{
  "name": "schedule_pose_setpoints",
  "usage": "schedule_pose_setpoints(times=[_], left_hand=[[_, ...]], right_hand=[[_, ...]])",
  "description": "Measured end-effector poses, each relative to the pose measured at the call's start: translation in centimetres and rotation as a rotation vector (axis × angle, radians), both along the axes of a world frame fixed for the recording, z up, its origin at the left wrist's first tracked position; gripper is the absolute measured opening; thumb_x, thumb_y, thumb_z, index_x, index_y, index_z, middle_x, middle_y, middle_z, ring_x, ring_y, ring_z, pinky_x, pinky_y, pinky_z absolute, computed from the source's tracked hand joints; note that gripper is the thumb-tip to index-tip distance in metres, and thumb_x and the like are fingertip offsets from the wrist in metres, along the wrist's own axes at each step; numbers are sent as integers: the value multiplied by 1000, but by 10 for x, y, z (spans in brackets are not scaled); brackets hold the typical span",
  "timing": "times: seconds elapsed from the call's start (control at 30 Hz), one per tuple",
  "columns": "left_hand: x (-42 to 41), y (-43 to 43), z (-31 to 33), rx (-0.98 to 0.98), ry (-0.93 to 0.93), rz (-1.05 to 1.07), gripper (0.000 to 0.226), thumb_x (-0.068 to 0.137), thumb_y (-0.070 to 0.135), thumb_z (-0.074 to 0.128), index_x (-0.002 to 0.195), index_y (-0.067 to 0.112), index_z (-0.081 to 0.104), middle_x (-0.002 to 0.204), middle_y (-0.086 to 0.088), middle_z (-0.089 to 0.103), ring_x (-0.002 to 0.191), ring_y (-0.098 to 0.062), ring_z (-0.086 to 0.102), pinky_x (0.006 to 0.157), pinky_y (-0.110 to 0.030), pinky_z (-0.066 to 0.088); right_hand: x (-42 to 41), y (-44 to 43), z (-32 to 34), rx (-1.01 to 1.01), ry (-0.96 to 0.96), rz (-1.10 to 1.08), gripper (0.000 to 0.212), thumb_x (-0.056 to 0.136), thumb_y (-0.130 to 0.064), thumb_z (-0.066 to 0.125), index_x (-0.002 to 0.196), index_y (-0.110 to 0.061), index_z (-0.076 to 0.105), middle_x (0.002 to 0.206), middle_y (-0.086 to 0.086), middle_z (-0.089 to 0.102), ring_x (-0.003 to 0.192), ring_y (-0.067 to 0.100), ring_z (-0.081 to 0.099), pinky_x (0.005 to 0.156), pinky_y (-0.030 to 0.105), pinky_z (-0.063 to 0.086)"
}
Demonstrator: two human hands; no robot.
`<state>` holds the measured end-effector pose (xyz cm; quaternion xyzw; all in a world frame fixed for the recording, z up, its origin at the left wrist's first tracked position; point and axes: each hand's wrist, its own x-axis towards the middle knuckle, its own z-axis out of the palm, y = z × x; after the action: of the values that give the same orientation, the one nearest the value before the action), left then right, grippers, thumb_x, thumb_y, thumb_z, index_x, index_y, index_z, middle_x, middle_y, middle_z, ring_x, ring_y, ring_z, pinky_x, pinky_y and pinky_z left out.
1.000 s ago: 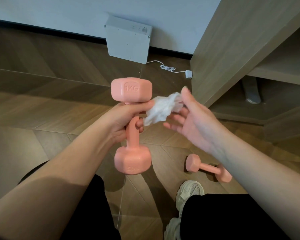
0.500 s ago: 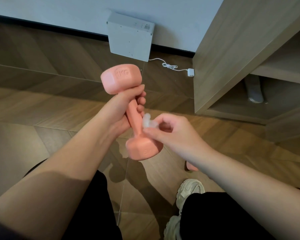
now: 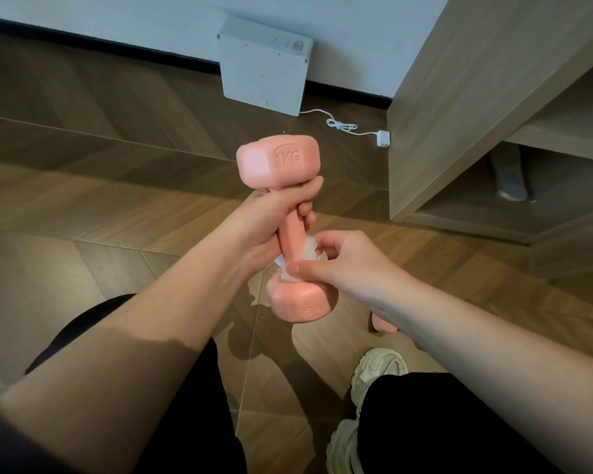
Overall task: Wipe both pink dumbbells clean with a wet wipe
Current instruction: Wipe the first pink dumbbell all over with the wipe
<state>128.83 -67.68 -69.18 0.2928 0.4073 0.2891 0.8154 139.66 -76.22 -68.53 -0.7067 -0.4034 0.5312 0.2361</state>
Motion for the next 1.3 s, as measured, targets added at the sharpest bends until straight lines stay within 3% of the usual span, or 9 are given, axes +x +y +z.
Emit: schedule_pose_setpoints(times=[0.2,0.4,0.53,0.63,0.8,0.97,1.07,1.2,1.3], left_hand=[[-10,-1,10,58,-37,-173,18,89,25,58,80,11,63,69,-3,65,76,-19,65,71,-31,45],[-9,1,7,52,-39,-111,15,94,20,56,84,9,60,93,-13,75,96,-29,72,81,-36,56],[-9,4,3,126,139,-216,17,87,28,67,91,13,60,100,-11,75,104,-25,70,93,-42,51],[-20,7,3,180,288,-316,36,80,41,72,104,16,62,101,-2,71,100,-16,66,95,-37,47],[-32,-3,-1,-121,245,-273,81,63,63,65,125,13,54,119,-12,64,109,-29,63,94,-53,49],[-19,-14,2,-279,95,-207,84,56,64,69,123,14,61,117,-19,66,107,-37,64,86,-57,54],[-10,-17,7,-308,-35,-131,80,56,57,74,126,20,61,122,-20,64,108,-40,65,84,-59,54],[-5,-17,13,-230,-52,-36,52,80,40,71,124,15,60,107,-14,65,98,-30,64,70,-41,60],[-6,-18,15,-53,-18,-54,24,80,34,68,97,19,62,96,-14,60,81,-26,61,60,-35,55]], right_hand=[[14,3,-1,-29,280,62,20,75,-17,78,94,-16,74,83,-6,73,81,5,63,79,21,47],[8,2,-3,73,204,104,23,87,-28,69,106,-16,73,101,3,74,93,16,64,87,31,47],[2,-2,-8,96,193,94,19,91,-29,66,101,-15,73,104,9,73,101,28,65,87,37,46],[2,-2,-8,90,233,6,11,91,-28,65,93,-20,73,93,-1,74,86,13,66,81,29,47],[17,7,4,90,293,-215,16,89,-26,65,100,-18,73,89,-7,75,81,4,68,72,21,50],[19,21,14,240,307,-416,21,92,-25,63,109,-17,72,99,-4,75,96,9,67,80,24,48],[18,26,17,328,314,-443,12,91,-22,65,99,-18,74,98,0,75,96,11,67,85,25,50],[13,27,17,362,317,-461,9,89,-18,68,97,-15,72,89,-2,73,88,7,65,79,22,49],[9,27,18,335,361,-543,8,89,-20,68,95,-15,72,87,-3,72,84,8,63,78,25,46]])
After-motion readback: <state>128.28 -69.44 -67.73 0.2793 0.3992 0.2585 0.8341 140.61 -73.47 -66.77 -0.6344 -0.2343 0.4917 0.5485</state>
